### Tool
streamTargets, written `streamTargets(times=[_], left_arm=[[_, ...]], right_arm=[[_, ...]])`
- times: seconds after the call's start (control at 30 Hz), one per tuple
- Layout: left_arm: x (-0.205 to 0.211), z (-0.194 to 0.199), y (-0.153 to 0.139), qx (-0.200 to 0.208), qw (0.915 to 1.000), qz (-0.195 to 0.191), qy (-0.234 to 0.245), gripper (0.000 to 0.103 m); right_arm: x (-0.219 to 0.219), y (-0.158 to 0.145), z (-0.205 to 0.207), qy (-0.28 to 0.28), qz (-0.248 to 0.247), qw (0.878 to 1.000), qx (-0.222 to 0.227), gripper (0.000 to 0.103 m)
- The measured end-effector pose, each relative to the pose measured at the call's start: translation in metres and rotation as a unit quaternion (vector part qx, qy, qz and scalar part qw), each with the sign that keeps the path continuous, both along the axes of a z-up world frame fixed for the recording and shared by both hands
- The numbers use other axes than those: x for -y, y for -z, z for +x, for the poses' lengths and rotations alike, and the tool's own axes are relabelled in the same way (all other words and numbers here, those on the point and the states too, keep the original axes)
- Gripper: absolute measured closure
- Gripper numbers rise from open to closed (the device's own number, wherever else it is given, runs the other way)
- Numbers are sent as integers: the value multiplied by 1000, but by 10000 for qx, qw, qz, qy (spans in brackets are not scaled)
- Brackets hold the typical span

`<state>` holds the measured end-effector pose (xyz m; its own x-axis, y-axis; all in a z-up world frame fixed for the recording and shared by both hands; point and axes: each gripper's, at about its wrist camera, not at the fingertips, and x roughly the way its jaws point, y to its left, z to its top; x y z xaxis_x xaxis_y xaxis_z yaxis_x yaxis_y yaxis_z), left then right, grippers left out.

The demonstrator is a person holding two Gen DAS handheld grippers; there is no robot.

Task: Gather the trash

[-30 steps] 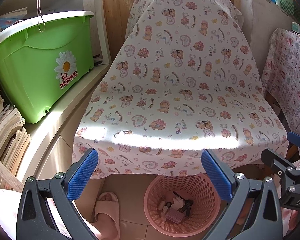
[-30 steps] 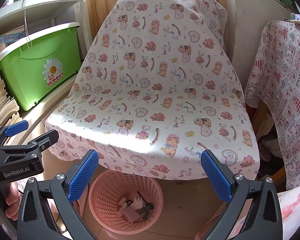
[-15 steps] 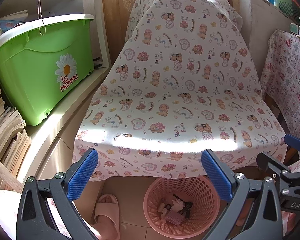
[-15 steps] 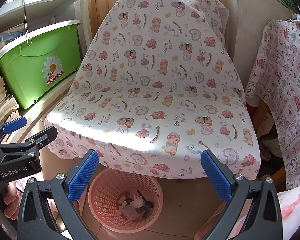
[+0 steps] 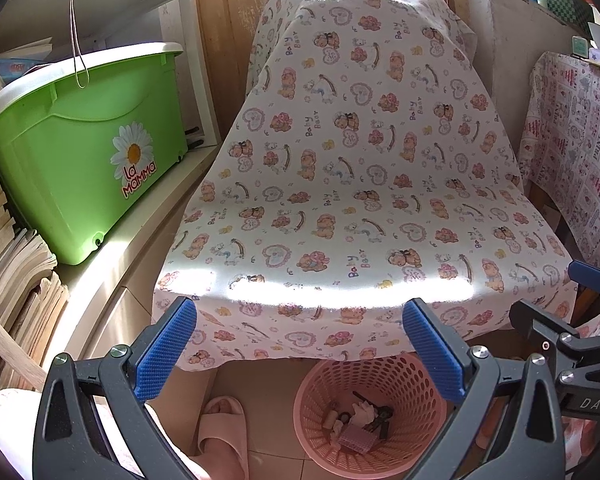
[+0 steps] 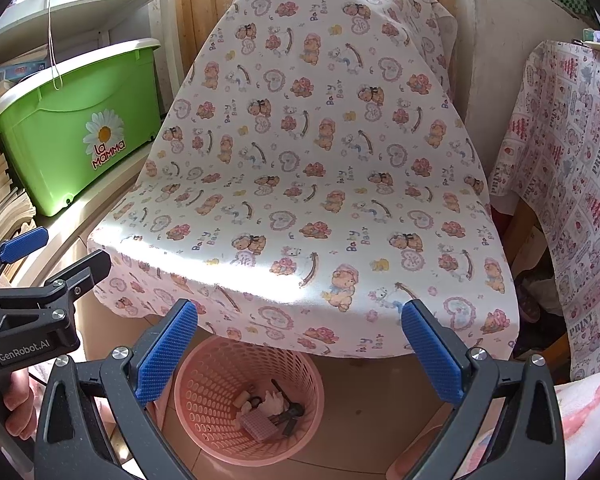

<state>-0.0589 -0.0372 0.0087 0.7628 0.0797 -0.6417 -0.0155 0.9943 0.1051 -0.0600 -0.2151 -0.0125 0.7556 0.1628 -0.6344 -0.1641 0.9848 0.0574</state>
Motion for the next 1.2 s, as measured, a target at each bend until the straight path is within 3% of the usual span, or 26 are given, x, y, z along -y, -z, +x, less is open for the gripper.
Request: streamTargets(times=[1.2], left_arm=[[-4,1,2,-36,10000,15,-40,1]], right_arm=[[1,-1,0,-6,-24,10000,2,0]])
